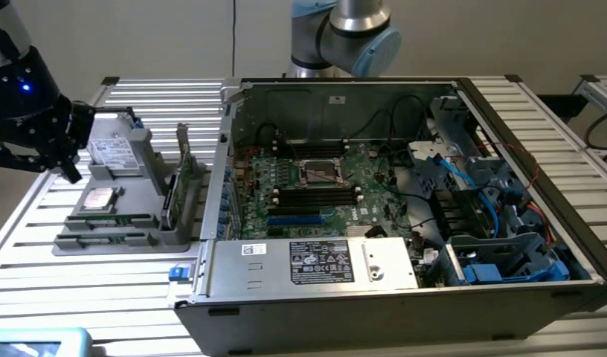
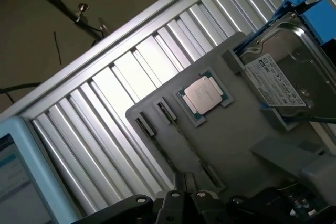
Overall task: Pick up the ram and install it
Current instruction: 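Pick up the ram and move it above insertion slot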
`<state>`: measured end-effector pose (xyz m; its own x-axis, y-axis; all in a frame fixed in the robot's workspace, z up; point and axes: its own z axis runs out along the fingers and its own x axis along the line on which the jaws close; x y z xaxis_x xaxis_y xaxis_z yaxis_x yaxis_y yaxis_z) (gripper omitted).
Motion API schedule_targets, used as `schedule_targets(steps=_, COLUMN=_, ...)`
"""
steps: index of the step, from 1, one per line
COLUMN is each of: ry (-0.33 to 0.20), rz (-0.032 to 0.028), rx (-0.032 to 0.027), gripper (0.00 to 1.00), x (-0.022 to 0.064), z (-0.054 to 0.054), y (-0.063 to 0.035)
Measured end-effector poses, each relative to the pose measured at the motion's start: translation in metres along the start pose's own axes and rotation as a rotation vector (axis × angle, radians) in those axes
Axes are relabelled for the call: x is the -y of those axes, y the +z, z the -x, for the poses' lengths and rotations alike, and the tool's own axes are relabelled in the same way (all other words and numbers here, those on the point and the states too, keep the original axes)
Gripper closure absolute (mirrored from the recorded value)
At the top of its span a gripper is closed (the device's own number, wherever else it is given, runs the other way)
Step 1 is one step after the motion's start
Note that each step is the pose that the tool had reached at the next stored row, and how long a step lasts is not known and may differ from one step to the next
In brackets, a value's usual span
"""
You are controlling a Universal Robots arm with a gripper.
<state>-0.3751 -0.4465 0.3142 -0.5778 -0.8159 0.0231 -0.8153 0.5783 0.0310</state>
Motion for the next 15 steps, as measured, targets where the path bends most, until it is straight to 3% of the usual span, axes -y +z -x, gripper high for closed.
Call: schedule_targets(steps=15, ry=-0.273, rz=-0.0121, rx=-0.0047, gripper=0.89, x=0.0000, z=0.0000, y=0.0004)
